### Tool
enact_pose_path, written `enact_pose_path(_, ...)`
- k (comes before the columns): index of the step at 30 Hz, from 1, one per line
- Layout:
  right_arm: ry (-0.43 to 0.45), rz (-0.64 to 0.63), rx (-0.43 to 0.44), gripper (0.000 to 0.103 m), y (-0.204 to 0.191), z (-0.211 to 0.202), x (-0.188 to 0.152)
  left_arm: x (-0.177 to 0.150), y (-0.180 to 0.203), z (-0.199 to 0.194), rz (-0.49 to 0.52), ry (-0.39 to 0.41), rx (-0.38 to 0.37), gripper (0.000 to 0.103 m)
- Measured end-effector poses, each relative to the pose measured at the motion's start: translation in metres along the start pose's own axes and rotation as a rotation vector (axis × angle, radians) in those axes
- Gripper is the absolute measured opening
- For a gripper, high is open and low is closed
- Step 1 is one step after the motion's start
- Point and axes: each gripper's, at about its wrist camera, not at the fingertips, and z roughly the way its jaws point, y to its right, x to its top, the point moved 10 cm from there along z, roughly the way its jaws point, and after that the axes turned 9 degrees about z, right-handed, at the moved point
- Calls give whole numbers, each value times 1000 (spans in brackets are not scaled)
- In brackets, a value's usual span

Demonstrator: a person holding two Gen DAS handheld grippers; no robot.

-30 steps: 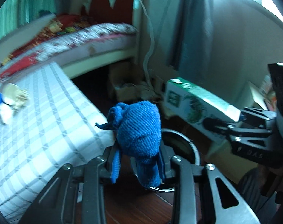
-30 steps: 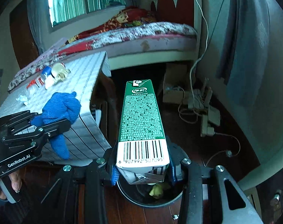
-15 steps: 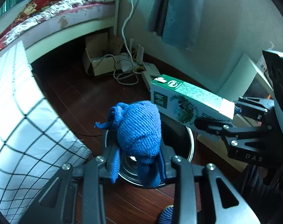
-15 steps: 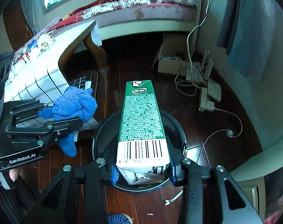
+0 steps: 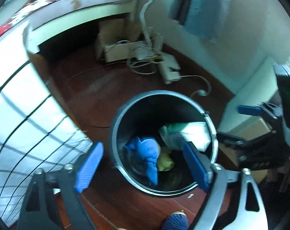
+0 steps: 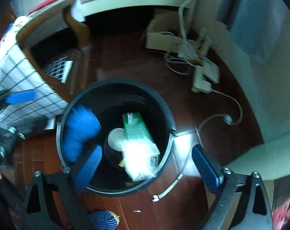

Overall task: Collect trash
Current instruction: 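Open both tools to drop the sock and carton into the bin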

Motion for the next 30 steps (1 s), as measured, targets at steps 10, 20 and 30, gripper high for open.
enact_pose_path(10, 46, 3, -34, 102, 1, -8, 5, -6, -20, -16, -2, 38, 112, 102)
enact_pose_path(20, 65, -5, -25, 102, -12, -21, 6, -5, -27, -31, -13, 59, 156, 102)
enact_pose_path(30, 103, -16, -13, 102, -25, -43, 7, -8, -32, -55, -22, 89, 186, 102)
